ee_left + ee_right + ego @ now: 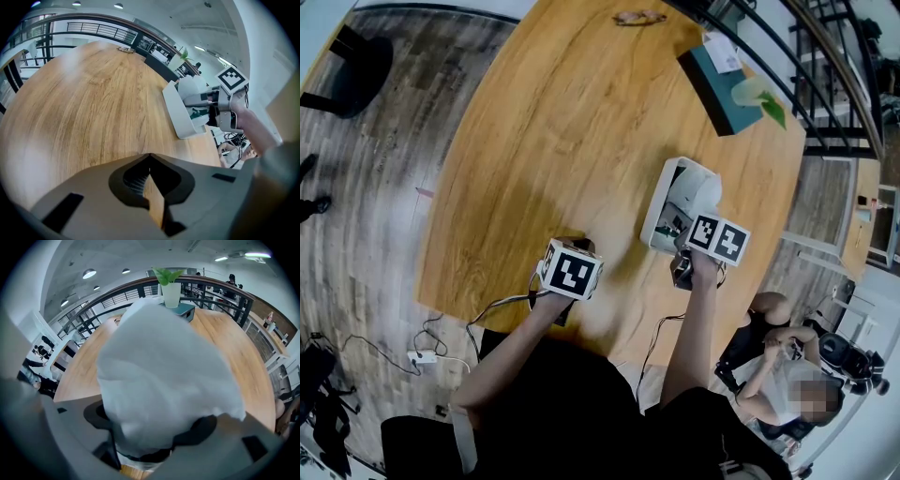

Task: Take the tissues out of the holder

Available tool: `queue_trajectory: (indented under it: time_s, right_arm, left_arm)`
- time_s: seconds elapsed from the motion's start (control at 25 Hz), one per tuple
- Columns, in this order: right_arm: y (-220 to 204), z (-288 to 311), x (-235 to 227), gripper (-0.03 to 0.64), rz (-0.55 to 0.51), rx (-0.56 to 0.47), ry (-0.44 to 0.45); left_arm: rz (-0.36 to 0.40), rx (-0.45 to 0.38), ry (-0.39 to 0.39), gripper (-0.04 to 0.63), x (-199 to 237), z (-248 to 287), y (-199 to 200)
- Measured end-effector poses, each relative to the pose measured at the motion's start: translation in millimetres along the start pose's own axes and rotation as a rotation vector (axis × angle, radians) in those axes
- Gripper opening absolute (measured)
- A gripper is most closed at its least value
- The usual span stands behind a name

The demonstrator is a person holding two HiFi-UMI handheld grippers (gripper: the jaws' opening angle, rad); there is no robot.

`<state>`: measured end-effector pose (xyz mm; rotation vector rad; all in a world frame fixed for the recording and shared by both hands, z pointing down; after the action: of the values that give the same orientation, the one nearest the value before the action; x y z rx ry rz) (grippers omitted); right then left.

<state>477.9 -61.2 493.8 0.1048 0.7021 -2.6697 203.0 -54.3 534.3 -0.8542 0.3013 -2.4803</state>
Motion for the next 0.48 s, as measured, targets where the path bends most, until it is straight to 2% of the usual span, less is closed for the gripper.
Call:
queue_trajectory:
  time_s: [0.48]
  right_arm:
    - [1.1,-4.1,3.0,0.286,-0.033,-0.004,-0.012]
  left_arm:
    - [-0.003,0.005,0.009,0.008,-1.3,2.0,-2.5]
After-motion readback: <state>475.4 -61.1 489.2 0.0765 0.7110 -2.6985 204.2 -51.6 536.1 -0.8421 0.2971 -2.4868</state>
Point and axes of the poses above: the fingertips, and each gripper's own axes: z forward along the fingers, x to its left, y out of its top, the point moved 10 cm from there along -z, backward along the fingers, and after that the axes turned 6 degrees about -x, right-handed, at the moved point
